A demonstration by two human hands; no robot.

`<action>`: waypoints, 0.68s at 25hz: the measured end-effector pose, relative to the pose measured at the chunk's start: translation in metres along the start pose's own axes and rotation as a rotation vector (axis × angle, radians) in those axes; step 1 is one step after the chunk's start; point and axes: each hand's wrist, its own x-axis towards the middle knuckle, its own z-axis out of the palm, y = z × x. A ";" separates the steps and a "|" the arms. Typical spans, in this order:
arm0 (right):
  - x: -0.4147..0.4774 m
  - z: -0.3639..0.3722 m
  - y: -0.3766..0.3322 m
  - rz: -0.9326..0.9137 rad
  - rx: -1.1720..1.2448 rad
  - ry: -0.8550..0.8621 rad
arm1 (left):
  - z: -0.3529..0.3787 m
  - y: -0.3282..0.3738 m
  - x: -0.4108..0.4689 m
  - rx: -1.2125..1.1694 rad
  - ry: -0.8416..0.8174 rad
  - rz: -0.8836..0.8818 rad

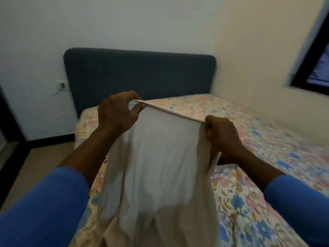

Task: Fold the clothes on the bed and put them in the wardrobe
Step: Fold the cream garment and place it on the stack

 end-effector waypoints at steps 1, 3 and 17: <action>0.003 -0.019 -0.004 0.068 -0.040 0.016 | -0.014 -0.002 0.015 -0.050 -0.091 0.008; -0.007 -0.065 -0.013 0.226 -0.155 -0.021 | -0.044 0.001 0.029 -0.162 -0.335 0.056; -0.187 -0.245 -0.073 1.265 -0.213 0.170 | -0.184 0.087 0.038 -0.332 -0.824 0.165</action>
